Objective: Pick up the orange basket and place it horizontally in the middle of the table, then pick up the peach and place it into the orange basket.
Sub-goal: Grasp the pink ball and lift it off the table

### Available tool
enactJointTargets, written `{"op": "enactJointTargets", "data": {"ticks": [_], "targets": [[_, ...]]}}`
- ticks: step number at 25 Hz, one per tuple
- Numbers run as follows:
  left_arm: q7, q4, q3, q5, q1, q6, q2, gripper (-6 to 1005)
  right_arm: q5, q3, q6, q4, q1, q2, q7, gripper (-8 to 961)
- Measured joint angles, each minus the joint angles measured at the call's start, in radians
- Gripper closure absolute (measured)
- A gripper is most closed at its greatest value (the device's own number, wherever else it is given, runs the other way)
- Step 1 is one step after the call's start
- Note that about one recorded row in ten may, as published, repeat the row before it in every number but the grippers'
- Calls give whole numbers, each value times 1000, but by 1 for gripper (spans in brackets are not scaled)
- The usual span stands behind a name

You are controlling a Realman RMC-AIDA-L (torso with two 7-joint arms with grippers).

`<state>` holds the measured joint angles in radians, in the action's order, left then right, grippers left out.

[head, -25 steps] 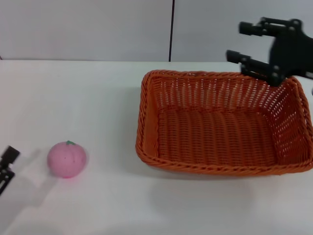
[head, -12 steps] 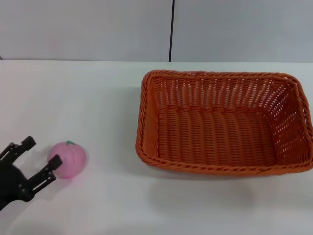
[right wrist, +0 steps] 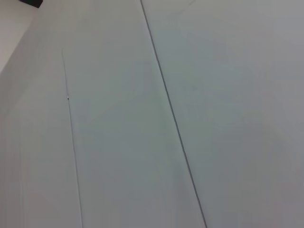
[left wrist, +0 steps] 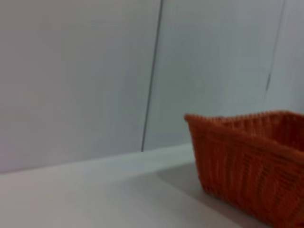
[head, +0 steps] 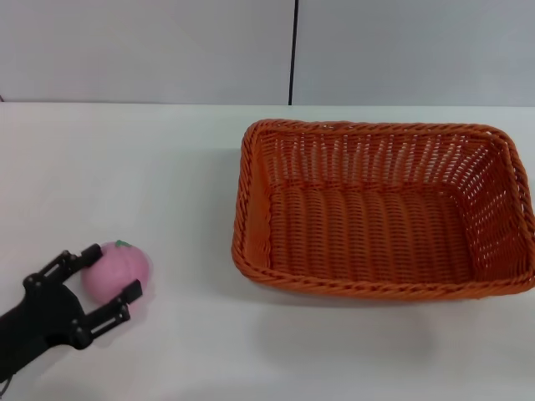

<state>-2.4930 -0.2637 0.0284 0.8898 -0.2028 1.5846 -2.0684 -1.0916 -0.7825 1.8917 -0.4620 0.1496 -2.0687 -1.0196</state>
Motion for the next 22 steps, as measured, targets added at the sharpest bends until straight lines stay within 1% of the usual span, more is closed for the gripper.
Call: {"op": "enactJointTargets", "data": {"ticks": [2, 7, 11, 14, 16, 17, 18, 22], "targets": [[3, 0, 14, 0, 0, -13, 0, 168, 0, 0, 1, 7, 2, 0, 0, 399], [8, -4, 10, 1, 1, -24, 2, 171, 0, 1, -7, 26, 8, -1, 5, 399], [-2, -8, 10, 5, 2, -27, 2, 312, 4, 4, -8, 48, 11, -1, 20, 399], [-51, 1, -1, 10, 3, -27, 0, 408, 7, 24, -8, 73, 13, -3, 40, 399], [-97, 17, -23, 12, 3, -24, -1, 468, 8, 50, -7, 100, 16, -3, 51, 399], [-122, 33, -50, 12, 3, -12, -1, 498, 9, 78, -4, 130, 19, -4, 61, 399], [-122, 33, -50, 12, 3, -12, -1, 528, 9, 78, -4, 130, 19, -4, 61, 399], [-139, 39, -107, 12, -5, 47, 2, 639, 9, 144, 1, 202, 20, -5, 103, 399]]}}
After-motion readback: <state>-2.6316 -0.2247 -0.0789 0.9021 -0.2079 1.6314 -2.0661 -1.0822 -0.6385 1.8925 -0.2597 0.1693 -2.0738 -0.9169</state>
